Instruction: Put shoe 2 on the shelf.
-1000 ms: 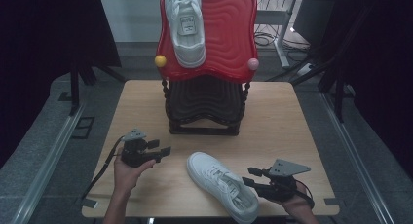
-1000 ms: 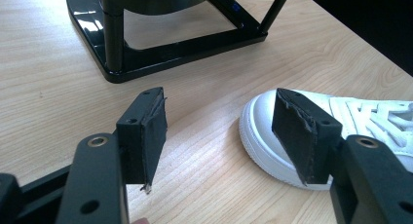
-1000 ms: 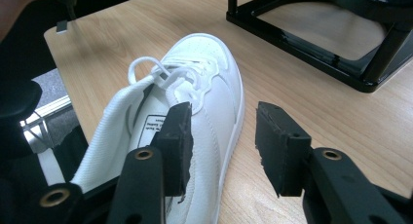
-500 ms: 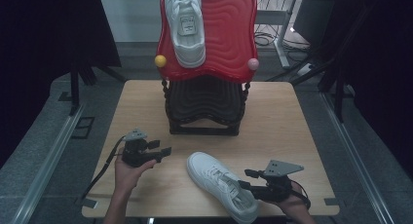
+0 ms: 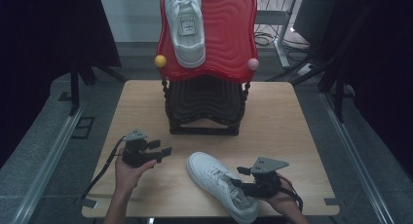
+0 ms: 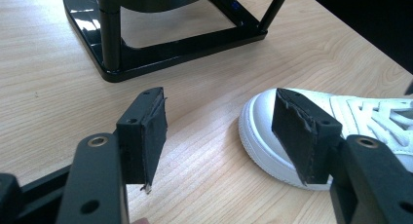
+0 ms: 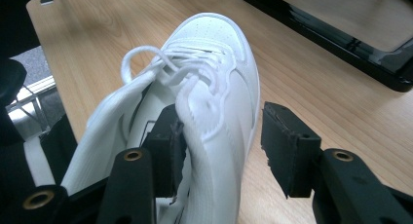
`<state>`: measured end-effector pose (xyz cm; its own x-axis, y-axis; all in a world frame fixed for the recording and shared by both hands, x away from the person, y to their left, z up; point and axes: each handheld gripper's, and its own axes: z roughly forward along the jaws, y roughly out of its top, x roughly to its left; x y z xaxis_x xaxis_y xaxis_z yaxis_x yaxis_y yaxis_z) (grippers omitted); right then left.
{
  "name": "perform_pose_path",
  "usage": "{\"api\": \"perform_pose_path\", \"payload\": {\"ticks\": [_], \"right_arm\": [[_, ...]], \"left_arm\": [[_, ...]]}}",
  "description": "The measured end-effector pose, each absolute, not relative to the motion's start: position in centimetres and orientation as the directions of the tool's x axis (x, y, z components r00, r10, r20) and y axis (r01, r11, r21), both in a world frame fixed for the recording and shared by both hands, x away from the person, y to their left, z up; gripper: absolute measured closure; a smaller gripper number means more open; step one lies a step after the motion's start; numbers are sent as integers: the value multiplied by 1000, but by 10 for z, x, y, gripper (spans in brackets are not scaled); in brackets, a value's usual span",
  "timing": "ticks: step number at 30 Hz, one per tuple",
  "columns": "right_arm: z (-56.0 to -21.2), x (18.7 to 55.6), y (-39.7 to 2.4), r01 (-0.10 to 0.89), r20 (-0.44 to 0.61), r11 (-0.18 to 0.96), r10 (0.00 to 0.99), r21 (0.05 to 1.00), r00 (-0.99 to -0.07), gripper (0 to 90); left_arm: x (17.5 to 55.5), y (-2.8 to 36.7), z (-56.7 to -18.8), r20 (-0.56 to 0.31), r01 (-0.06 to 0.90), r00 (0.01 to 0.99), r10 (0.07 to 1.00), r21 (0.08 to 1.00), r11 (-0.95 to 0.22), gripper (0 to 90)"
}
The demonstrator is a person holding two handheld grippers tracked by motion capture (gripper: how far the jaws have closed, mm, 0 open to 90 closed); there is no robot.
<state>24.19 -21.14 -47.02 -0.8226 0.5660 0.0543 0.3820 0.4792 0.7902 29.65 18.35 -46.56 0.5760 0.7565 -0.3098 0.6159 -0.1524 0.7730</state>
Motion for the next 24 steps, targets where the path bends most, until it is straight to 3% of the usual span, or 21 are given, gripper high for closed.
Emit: {"api": "perform_pose_path", "payload": {"ticks": [4,5,6,9,11,13,24], "right_arm": [[-476,245,-202,382,10,525,579,760,-815,552],[-478,246,-200,385,3,534,581,753,-814,577],[-483,249,-197,400,1,538,596,742,-803,657],[-486,251,-197,416,25,528,597,740,-802,689],[-485,251,-196,419,12,534,607,734,-795,785],[-485,251,-196,420,5,535,613,733,-790,822],[-481,248,-204,369,6,499,589,785,-808,846]], "left_arm": [[296,183,-466,-310,616,576,757,773,-151,376],[296,183,-466,-311,616,576,756,773,-152,376],[296,183,-466,-311,616,576,756,773,-152,376],[296,184,-465,-309,615,576,757,774,-152,376],[296,184,-465,-310,615,575,757,774,-151,376],[296,184,-466,-310,616,576,756,773,-153,376],[297,185,-465,-305,614,574,760,774,-153,376]]}}
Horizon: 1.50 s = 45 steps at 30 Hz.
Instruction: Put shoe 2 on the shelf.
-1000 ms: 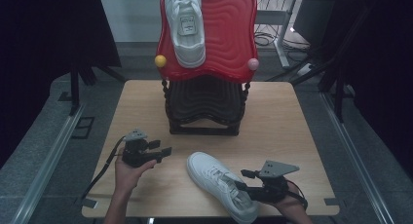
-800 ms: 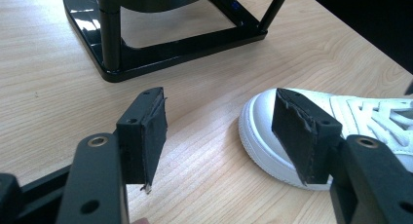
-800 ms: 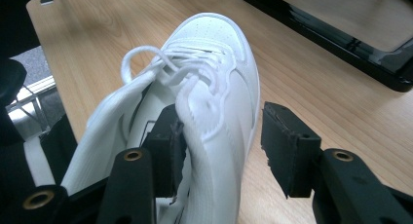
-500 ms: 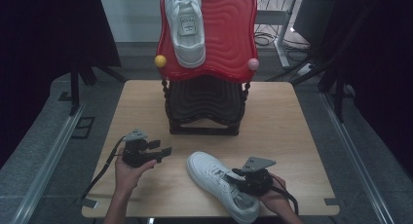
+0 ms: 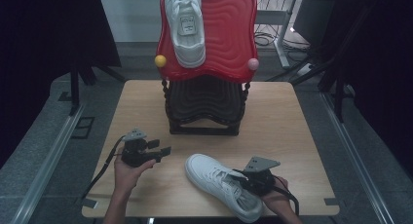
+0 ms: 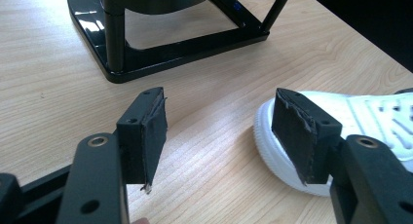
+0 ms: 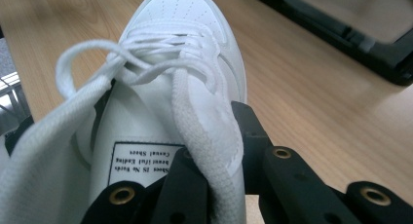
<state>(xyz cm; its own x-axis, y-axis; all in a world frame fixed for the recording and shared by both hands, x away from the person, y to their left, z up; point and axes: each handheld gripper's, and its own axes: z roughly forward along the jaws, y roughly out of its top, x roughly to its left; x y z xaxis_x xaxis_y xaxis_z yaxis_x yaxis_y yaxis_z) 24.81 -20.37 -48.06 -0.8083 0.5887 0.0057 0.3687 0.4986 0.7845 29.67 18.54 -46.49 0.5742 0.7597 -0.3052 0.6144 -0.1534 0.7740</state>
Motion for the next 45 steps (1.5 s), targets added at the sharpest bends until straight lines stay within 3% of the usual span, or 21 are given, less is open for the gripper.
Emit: {"api": "perform_pose_path", "payload": {"ticks": [14,31,45], "right_arm": [[-435,245,-236,265,15,295,642,918,-766,845],[-407,244,-238,174,-15,224,652,959,-758,845],[-361,244,-241,56,-28,103,668,993,-744,845]], "left_arm": [[297,184,-466,-306,617,575,758,771,-156,376],[299,181,-469,-308,624,577,757,764,-165,376],[301,180,-471,-304,625,579,756,762,-172,376]]}}
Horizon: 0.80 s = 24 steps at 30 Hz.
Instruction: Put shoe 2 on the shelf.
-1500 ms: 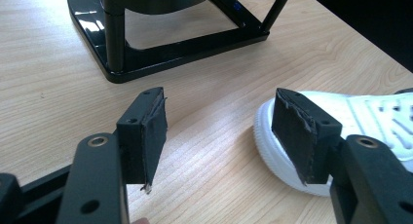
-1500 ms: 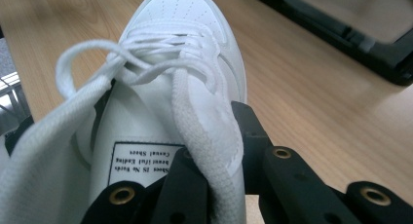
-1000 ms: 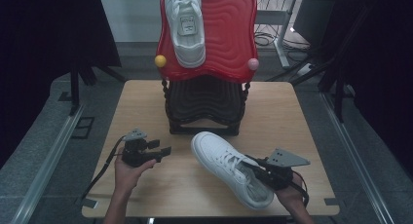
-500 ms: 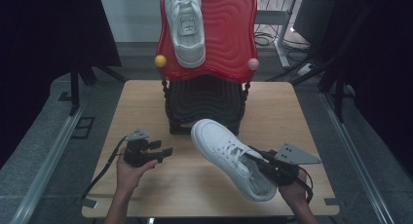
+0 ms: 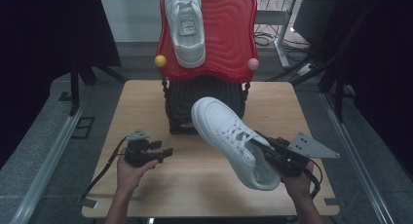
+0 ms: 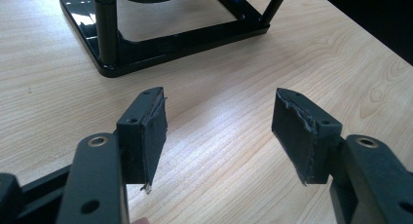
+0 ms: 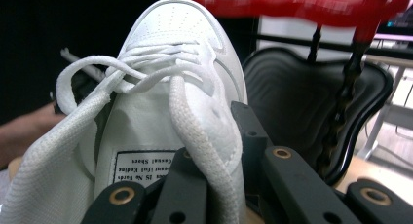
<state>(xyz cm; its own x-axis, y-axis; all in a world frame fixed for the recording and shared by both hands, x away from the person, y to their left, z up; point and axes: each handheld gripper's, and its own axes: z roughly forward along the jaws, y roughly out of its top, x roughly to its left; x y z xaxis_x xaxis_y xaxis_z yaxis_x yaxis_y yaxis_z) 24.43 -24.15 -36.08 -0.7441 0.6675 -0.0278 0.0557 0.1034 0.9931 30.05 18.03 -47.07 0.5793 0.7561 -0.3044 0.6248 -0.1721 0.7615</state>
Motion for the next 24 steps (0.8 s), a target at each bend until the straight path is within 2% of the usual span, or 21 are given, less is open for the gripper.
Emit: {"api": "perform_pose_path", "payload": {"ticks": [9,24], "right_arm": [[-329,252,-243,-8,-23,25,694,1000,-720,844],[-303,272,-239,-41,9,-51,724,998,-690,844]], "left_arm": [[301,179,-472,-308,629,579,755,758,-173,376],[302,186,-474,-333,638,559,759,758,-137,378]]}}
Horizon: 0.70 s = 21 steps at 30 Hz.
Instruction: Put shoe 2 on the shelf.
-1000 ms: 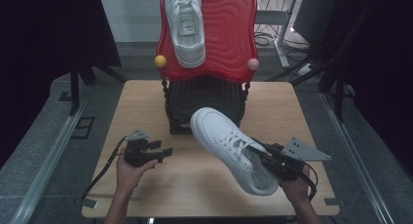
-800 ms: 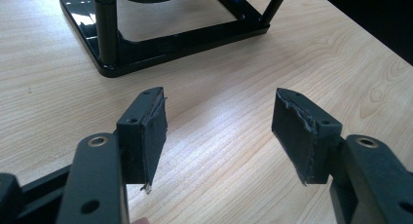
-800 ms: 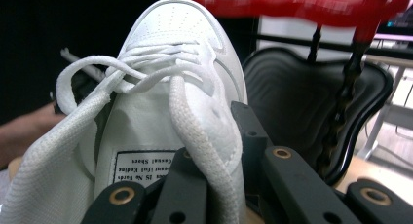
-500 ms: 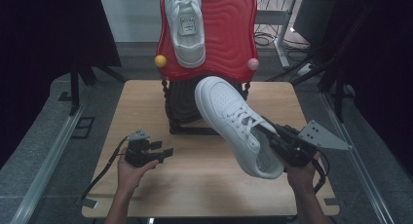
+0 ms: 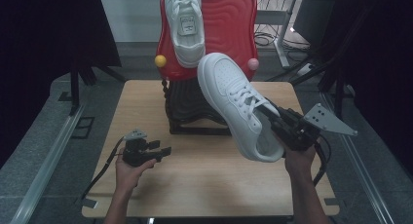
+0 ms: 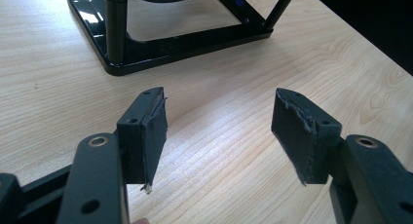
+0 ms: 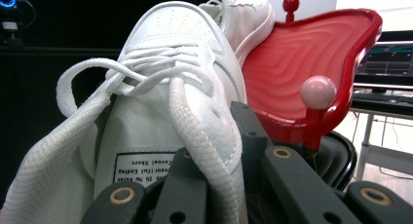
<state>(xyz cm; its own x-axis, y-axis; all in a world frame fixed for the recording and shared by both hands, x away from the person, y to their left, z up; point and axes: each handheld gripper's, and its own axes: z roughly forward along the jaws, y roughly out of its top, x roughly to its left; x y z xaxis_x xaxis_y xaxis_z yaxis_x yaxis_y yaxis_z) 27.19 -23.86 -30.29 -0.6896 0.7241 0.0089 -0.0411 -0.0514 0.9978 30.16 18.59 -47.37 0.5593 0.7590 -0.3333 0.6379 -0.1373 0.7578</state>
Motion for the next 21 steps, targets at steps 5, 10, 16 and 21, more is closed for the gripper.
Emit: {"api": "perform_pose_path", "payload": {"ticks": [5,10,16,21], "right_arm": [[-294,280,-237,-47,21,-72,733,996,-680,845],[-282,289,-236,-59,36,-101,742,993,-669,845],[-263,306,-228,-74,51,-127,767,989,-640,845],[-247,326,-220,-74,98,-179,785,981,-611,845]], "left_arm": [[302,186,-473,-333,636,561,758,759,-138,378],[302,185,-474,-332,637,563,757,758,-142,378],[302,185,-474,-333,635,566,754,759,-141,378],[302,185,-474,-334,636,566,754,759,-142,378]]}}
